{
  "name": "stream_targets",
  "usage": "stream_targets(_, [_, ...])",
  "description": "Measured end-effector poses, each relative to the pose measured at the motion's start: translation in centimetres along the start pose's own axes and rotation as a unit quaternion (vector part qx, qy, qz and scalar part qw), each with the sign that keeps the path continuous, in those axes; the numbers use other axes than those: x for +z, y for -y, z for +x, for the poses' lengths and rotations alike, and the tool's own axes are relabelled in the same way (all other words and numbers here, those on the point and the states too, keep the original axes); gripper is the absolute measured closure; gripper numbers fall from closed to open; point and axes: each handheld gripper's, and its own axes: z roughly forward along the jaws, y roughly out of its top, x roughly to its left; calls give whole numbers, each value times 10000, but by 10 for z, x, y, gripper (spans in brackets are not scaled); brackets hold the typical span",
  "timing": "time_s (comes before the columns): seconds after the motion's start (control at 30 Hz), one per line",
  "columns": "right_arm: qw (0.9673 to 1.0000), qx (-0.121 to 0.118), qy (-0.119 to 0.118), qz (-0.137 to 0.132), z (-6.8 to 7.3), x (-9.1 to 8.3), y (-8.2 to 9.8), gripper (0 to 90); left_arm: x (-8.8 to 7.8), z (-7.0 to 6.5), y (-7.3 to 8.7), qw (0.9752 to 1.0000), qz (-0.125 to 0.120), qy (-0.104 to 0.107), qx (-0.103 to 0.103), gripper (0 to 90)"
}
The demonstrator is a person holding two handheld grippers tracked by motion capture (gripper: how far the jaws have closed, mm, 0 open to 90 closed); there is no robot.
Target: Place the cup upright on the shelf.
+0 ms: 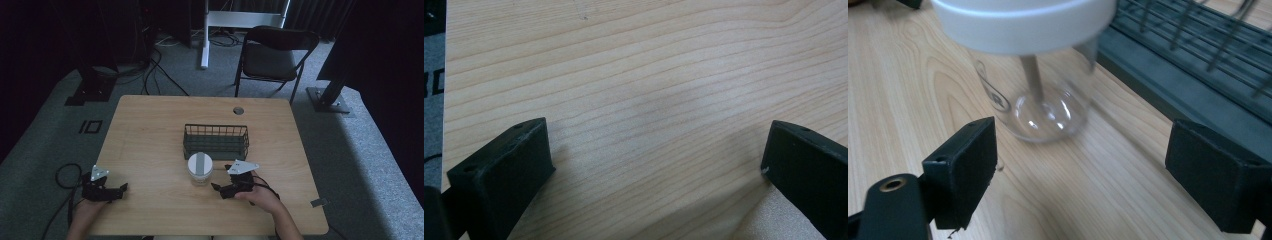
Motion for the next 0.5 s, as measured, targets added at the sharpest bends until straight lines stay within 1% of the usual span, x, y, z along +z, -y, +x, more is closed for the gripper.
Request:
stream_targets(0.13, [9999, -91, -124, -30, 6, 7, -3, 132, 0, 0, 0, 10000, 0, 2, 2, 0])
stream_targets(0.23, [9997, -116, -215, -67, 9, 12, -6, 132, 0, 0, 0, 10000, 0, 2, 3, 0])
stream_targets(0.3, [9997, -93, -206, -90, 10, 15, -8, 134, 0, 0, 0, 10000, 1, 2, 2, 0])
stream_targets(0.33, [9996, -135, -244, -95, 11, 16, -8, 134, 0, 0, 0, 10000, 1, 2, 4, 0])
stream_targets(0.4, [9995, -98, -273, -119, 12, 19, -10, 135, 0, 0, 0, 10000, 1, 2, 3, 0])
stream_targets(0.43, [9994, -139, -301, -126, 13, 21, -11, 135, 0, 0, 0, 10000, 1, 2, 4, 0])
stream_targets(0.5, [9993, -149, -328, -134, 15, 25, -12, 135, 0, 0, 0, 10000, 0, 2, 2, 0])
